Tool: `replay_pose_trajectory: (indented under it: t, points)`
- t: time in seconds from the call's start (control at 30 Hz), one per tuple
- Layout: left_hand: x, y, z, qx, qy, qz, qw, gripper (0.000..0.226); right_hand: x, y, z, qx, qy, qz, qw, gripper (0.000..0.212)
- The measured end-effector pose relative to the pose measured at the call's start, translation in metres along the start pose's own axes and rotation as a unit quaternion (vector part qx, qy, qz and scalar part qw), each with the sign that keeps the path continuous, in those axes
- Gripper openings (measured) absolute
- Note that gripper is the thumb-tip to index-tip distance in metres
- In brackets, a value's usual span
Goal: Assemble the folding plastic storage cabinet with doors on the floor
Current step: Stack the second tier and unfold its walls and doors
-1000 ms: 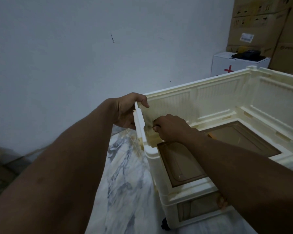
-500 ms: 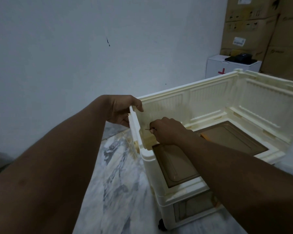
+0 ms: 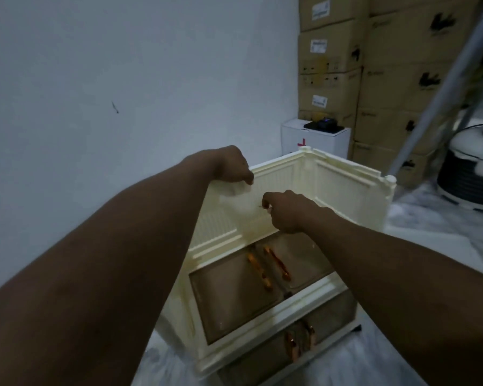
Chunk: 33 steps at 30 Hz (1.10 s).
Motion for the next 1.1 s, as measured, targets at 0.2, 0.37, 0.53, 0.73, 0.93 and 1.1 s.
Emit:
replay_pose_trajectory:
  t: [0.2, 0.37, 0.53, 0.73, 0.93, 1.1]
  points:
    - [0.01, 0.053, 0.066, 0.067, 0.021, 0.053, 0.996, 0.047, -0.02, 0.001, 0.06, 0.059, 0.039, 0.014, 0.997, 0.031]
    - [0.014, 0.096, 0.092, 0.099, 0.031, 0.054, 0.993, 0.047, -0.023, 0.009, 0.081, 0.079, 0.078, 0.016, 0.994, 0.036]
    - [0.018, 0.103, 0.096, 0.111, 0.045, 0.066, 0.991, 0.021, -0.019, 0.012, 0.082, 0.08, 0.109, 0.023, 0.991, 0.034]
    - [0.024, 0.09, 0.096, 0.116, 0.028, 0.055, 0.991, 0.024, -0.016, 0.0, 0.073, 0.103, 0.132, 0.045, 0.985, 0.008]
    - [0.029, 0.078, 0.1, 0.123, 0.022, 0.043, 0.991, 0.025, -0.013, -0.018, 0.069, 0.123, 0.138, 0.055, 0.981, 0.009]
    - [0.03, 0.078, 0.098, 0.123, 0.021, 0.045, 0.991, 0.026, -0.008, -0.018, 0.066, 0.119, 0.137, 0.063, 0.981, 0.01]
Point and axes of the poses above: each hand's wrist, its own y-axis towards the middle knuckle, its own x-axis out of the palm, z = x × y, the point moved 7 cm from there along y, towards the middle knuckle, and after that the axes turned 8 degrees about -z, right-handed, at the moved point
